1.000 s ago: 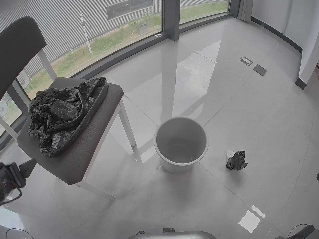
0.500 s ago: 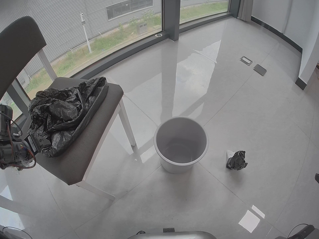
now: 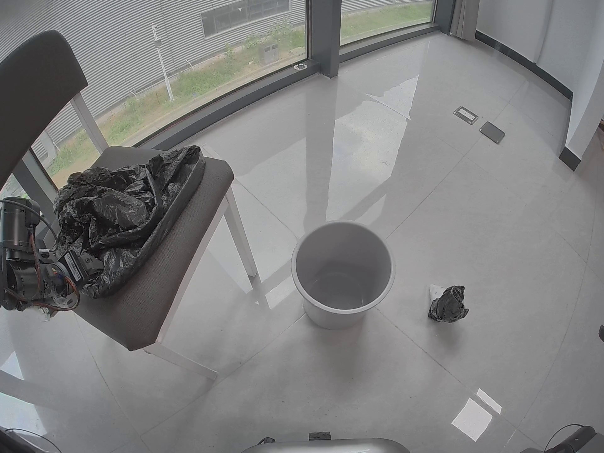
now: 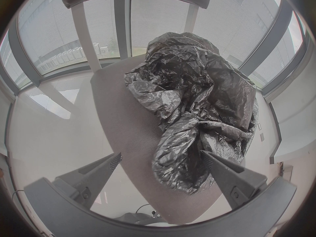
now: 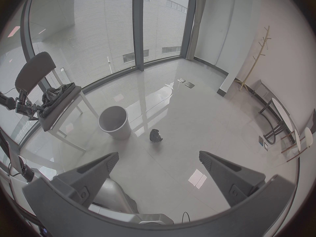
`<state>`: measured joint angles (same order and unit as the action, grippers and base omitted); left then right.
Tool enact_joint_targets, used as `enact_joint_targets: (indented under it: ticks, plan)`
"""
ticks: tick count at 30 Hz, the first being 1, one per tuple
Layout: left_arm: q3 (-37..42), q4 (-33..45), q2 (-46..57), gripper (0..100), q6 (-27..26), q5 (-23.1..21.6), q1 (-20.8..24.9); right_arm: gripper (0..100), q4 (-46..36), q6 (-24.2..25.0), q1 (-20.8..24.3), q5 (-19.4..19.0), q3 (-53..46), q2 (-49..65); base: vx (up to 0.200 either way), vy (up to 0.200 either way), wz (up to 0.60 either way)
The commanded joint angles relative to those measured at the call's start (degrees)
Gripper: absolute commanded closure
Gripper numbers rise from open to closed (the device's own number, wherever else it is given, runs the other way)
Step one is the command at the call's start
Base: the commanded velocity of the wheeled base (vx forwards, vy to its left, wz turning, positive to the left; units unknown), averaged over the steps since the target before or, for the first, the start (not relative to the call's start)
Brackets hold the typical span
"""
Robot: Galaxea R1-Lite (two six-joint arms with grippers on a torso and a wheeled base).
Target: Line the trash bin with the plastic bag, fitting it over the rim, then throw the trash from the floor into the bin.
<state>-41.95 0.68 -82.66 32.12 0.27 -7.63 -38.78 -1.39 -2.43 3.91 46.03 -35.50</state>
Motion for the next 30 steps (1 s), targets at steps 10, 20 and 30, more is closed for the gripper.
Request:
enact_joint_targets:
  ticks: [10,20,30]
  plan:
    - [-0.1,0.2,1.1,100,1.3,0.1,1.4,0,0.3,-2.4,0.1,0.3,0.3,0.0,0.000,0.000,0.00]
    - [0.4,3.4,18.9,100,-16.2,-0.1,19.0,0,0.3,-3.7,4.7,-2.3,5.1,-8.0,0.000,0.000,0.00]
    - [-6.1,3.0,25.5,100,-25.3,-1.2,40.4,0,2.3,-4.5,20.4,-1.5,9.2,-19.3,0.000,0.000,0.00]
